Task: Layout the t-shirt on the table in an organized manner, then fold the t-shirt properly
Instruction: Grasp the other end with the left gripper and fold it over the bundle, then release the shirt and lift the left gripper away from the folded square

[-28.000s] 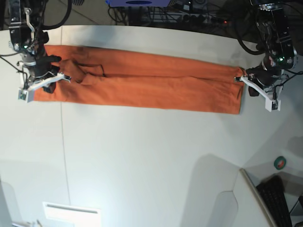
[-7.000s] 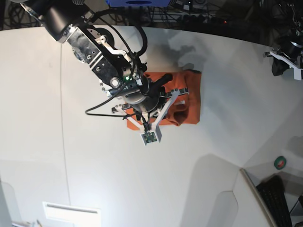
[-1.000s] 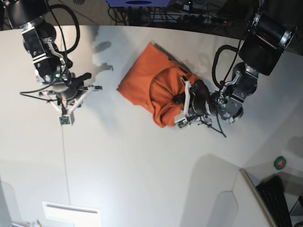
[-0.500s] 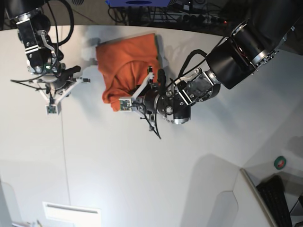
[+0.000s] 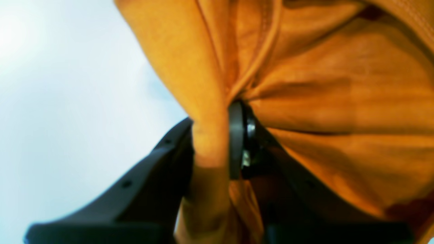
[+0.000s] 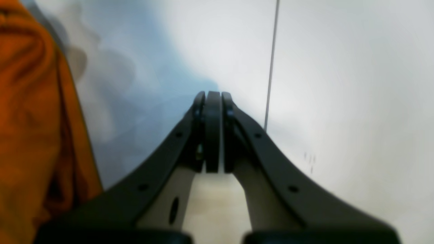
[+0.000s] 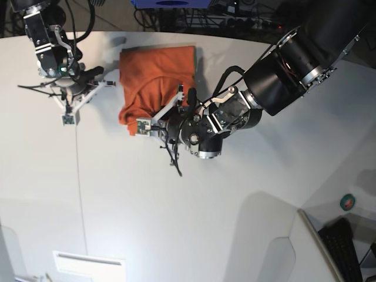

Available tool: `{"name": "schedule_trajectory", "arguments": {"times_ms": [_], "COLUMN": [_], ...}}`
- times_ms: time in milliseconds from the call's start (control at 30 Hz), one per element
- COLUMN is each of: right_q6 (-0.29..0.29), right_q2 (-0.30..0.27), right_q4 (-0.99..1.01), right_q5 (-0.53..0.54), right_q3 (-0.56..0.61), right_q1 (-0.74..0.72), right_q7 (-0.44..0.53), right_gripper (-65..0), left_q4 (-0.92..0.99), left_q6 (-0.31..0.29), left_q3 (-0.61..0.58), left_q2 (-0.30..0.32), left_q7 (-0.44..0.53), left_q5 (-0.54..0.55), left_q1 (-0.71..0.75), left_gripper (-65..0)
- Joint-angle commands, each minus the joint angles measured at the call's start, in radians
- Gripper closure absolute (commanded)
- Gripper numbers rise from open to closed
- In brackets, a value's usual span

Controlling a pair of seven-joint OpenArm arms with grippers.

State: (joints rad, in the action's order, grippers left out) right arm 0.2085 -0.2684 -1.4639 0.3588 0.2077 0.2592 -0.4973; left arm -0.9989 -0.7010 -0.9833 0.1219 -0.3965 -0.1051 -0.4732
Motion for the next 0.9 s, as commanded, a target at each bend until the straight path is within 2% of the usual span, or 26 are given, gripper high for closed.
{"name": "schedule_trajectory", "arguments": {"times_ms": [0,233,367,533,667,733,867], "right_q6": [0.001,0.009,0.010,0.010,0.010,0.010,0.010], "right_q2": [0.005,0.019,0.019,0.021,0.037,0.037,0.041], "right_q4": [-0.013,-0.013,-0.014,-0.021,-0.016,-0.016,-0.016], "right_q5": [-0.001,-0.001,-0.001,-0.001,-0.001,-0.001,-0.001], "right_q3": [0.014,0.144,0.160,0.166,0.166,0.166,0.167], "right_q1": [0.005,0.047,0.051,0.075,0.075,0.075,0.078], "right_q7": [0.015,0.015,0.015,0.015,0.015,0.015,0.013], "right_gripper": [0.0,0.0,0.0,0.0,0.0,0.0,0.0], "left_q4": [-0.011,-0.011,-0.011,-0.011,-0.018,-0.019,-0.021], "left_q6": [0.003,0.003,0.003,0.003,0.003,0.003,0.003], "left_q3": [0.005,0.005,0.008,0.014,0.017,0.017,0.024], "left_q2": [-0.012,-0.034,-0.034,-0.041,-0.041,-0.041,-0.032], "left_q7": [0.011,0.009,0.009,0.008,0.006,0.005,0.003], "left_q5": [0.003,0.005,0.005,0.006,0.018,0.060,0.209], "left_q1": [-0.029,-0.048,-0.046,-0.051,-0.055,-0.072,-0.117], "left_gripper": [0.0,0.0,-1.5,-30.4,-48.7,-52.3,-52.7]}}
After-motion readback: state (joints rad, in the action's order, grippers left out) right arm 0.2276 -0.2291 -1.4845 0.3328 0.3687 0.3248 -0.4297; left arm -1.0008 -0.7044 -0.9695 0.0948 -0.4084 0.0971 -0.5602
